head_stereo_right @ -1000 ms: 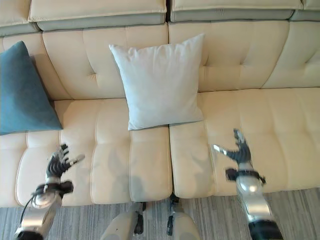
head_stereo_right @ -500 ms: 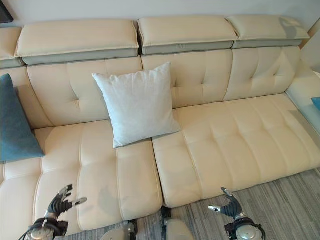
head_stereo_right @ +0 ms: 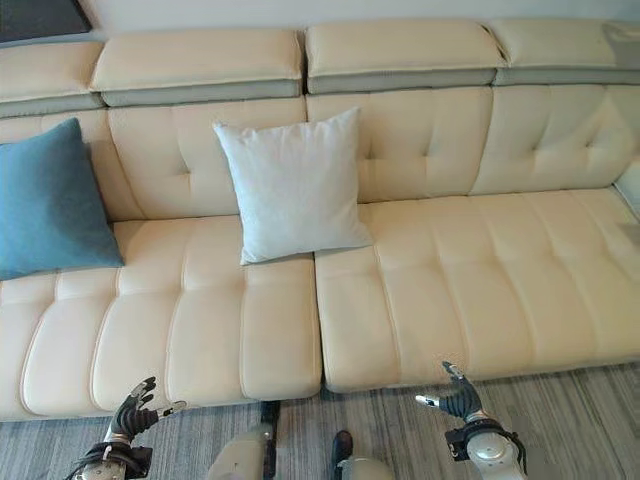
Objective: Pick up all the scattered cushions and arrange them neatly on the sofa.
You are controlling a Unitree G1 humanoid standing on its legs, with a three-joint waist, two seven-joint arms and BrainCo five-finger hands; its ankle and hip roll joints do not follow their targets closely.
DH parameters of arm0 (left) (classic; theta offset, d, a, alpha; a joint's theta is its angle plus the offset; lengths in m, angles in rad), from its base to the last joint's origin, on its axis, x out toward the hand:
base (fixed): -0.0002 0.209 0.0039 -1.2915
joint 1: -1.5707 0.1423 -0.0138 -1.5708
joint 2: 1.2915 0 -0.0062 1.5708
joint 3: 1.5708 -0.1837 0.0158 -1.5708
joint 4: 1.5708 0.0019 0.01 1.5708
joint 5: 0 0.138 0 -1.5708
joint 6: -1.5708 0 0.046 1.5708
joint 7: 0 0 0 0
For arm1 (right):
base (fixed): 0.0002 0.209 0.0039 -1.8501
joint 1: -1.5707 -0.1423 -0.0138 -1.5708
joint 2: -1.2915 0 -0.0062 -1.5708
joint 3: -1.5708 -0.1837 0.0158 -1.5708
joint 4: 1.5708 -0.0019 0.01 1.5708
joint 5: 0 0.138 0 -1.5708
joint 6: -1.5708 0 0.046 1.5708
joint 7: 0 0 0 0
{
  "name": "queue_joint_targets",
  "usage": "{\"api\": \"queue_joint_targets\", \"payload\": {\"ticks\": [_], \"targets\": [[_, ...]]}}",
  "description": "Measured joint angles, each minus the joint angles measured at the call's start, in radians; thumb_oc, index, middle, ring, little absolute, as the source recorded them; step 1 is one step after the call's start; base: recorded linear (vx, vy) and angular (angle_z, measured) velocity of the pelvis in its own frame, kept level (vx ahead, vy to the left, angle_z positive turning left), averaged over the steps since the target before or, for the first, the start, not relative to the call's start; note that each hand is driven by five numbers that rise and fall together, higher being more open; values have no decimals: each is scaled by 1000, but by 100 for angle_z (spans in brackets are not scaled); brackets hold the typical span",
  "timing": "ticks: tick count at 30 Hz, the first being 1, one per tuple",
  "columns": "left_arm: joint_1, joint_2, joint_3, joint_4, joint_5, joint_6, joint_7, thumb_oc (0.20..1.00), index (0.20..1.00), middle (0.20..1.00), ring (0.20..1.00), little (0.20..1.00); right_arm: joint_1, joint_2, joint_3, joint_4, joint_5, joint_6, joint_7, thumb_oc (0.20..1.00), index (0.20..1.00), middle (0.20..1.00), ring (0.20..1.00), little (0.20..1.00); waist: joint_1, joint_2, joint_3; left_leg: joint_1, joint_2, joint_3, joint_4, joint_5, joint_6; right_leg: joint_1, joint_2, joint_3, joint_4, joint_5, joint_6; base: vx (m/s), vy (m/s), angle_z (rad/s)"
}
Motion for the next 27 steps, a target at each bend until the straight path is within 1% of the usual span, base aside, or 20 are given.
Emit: {"api": "queue_joint_targets", "payload": {"ticks": [1, 2, 3, 4, 9, 11, 13, 15, 16, 17, 18, 19, 20, 21, 22, 23, 24, 25, 26, 27], "targets": [[1, 0, 1, -6, 0, -3, -1, 1000, 1000, 1000, 1000, 1000, -4, -1, -2, 0, 2, 2, 0, 1000, 1000, 1000, 1000, 1000, 0, 7, 3, 31, 8, -18, -49, -2, 10, -5, 9, 11, 2, 3, 6, -61, 36, -37], [-5, 0, 0, -6, -6, -1, -2, 1000, 1000, 1000, 1000, 1000, -16, 9, -2, 0, 6, 0, 2, 1000, 1000, 1000, 1000, 1000, -7, 0, 3, 48, 9, -28, -68, -5, 11, -23, 10, 37, 3, 8, 11, -54, 35, -52], [-3, -2, -3, -6, -11, -1, -5, 1000, 1000, 1000, 1000, 1000, -27, 12, -1, 0, 6, -1, 2, 1000, 1000, 1000, 1000, 1000, -4, 6, 4, 59, 13, -27, -78, -10, 18, -18, 15, 42, -3, 5, 25, -9, 35, -47], [-8, -7, -8, -7, -26, 0, -9, 1000, 1000, 1000, 1000, 1000, -31, 16, -10, 2, 7, -3, 3, 1000, 1000, 1000, 1000, 1000, -18, 24, -2, 74, 20, -22, -105, -32, 49, -14, 24, 46, -19, 12, 45, -32, 42, -26], [-28, 0, -7, -12, -25, 7, -11, 1000, 1000, 1000, 1000, 1000, -5, 47, -59, 1, 29, -1, 0, 1000, 1000, 1000, 1000, 1000, -43, 20, -9, 95, 0, 28, -138, -39, 53, -33, 8, 110, -31, 34, 65, -32, 51, -39], [-15, 0, -10, -14, -25, 11, -18, 1000, 1000, 1000, 1000, 1000, 0, 59, -72, -3, 50, -2, -1, 1000, 1000, 1000, 1000, 1000, -59, 23, -12, 121, -11, 70, -152, -42, 58, -38, 8, 174, -44, 55, 75, -53, 49, -81], [-17, 1, -13, -16, -24, 15, -18, 1000, 1000, 1000, 1000, 1000, 19, 61, -77, -11, 72, 0, 0, 1000, 1000, 1000, 1000, 1000, -86, 20, -14, 130, -18, 99, -154, -42, 58, -41, 12, 215, -58, 85, 99, -68, 37, -73], [-16, 11, -21, -11, -24, 28, -19, 1000, 1000, 1000, 1000, 1000, 12, 77, -80, -19, 97, 0, -3, 1000, 1000, 1000, 1000, 1000, -95, 9, -16, 146, -18, 176, -159, -54, 74, -67, 25, 292, -63, 108, 102, -53, -7, -118], [-14, 10, -26, -9, -24, 31, -19, 1000, 1000, 1000, 1000, 1000, 7, 78, -80, -24, 107, 0, -4, 1000, 1000, 1000, 1000, 1000, -100, 7, -16, 147, -15, 196, -160, -56, 78, -73, 26, 302, -61, 109, 103, -68, -83, -138], [-31, 11, -38, -16, -24, 29, -15, 1000, 1000, 1000, 1000, 1000, 4, 89, -77, -27, 111, 2, -6, 1000, 1000, 1000, 1000, 1000, -115, -7, -15, 163, -11, 274, -166, -58, 74, -117, 49, 308, -38, 160, 118, -52, -118, -159], [-24, 21, -31, -19, -24, 30, -14, 1000, 1000, 1000, 1000, 1000, -17, 105, -75, -35, 116, 1, -6, 1000, 1000, 1000, 1000, 1000, -98, -19, -16, 173, -11, 315, -161, -64, 87, -146, 57, 274, -31, 180, 123, -59, -160, -260], [-29, 39, -31, -18, -25, 35, -14, 1000, 1000, 1000, 1000, 1000, -50, 132, -68, -51, 119, -10, -14, 1000, 1000, 1000, 1000, 1000, -74, -33, -6, 178, 13, 447, -131, -77, 112, -161, 36, 107, -102, 158, 91, 40, -139, -241], [-36, 38, -32, -16, -25, 39, -14, 1000, 1000, 1000, 1000, 1000, -69, 138, -69, -48, 120, -10, -20, 1000, 1000, 1000, 1000, 1000, -73, -31, -4, 180, 29, 483, -124, -85, 122, -162, 20, 28, -96, 150, 59, 62, -88, -249], [-62, 29, -29, -31, -25, 37, -15, 1000, 1000, 1000, 1000, 1000, -96, 140, -56, -40, 123, -4, -27, 1000, 1000, 1000, 1000, 1000, -73, -2, 3, 195, 80, 562, -120, -91, 119, -163, -33, -261, -34, 84, 34, 143, -185, -191], [-62, 30, -33, -50, -25, 32, -15, 1000, 1000, 1000, 1000, 1000, -93, 138, -48, -39, 123, -1, -27, 1000, 1000, 1000, 1000, 1000, -53, 7, 1, 210, 97, 575, -118, -101, 116, -160, -56, -338, -1, 68, 53, 142, -170, -192], [-68, 25, -41, -74, -24, 27, -17, 1000, 1000, 1000, 1000, 1000, -65, 130, -48, -44, 123, -5, -29, 1000, 1000, 1000, 1000, 1000, -71, 20, 0, 237, 116, 573, -103, -148, 72, -122, -100, -347, 9, 80, 88, 237, -272, -126], [-61, 25, -37, -76, -24, 25, -14, 1000, 1000, 1000, 1000, 1000, -54, 132, -46, -39, 123, 1, -29, 1000, 1000, 1000, 1000, 1000, -64, -3, -10, 251, 116, 600, -77, -147, 52, -94, -143, -384, 43, 52, 73, 286, -278, -161], [-38, 22, -39, -74, -23, 23, -15, 1000, 1000, 1000, 1000, 1000, -36, 128, -18, -41, 121, 2, -26, 1000, 1000, 1000, 1000, 1000, -47, -17, -24, 284, 124, 619, -37, -178, 29, -90, -135, -382, 55, 93, 54, 220, -274, -140], [-27, 21, -41, -59, -22, 26, -16, 1000, 1000, 1000, 1000, 1000, -45, 128, -3, -46, 114, 1, -26, 1000, 1000, 1000, 1000, 1000, -43, -1, -26, 280, 150, 608, -4, -189, 21, -84, -121, -354, 62, 90, 48, 298, -342, -155], [-39, 5, -50, -29, -19, 32, -29, 1000, 1000, 1000, 1000, 1000, -32, 125, 10, -51, 106, 1, -25, 1000, 1000, 1000, 1000, 1000, -65, 4, -25, 266, 188, 561, 89, -199, 26, -76, -93, -324, 71, 58, 30, 253, -270, -88]]}}
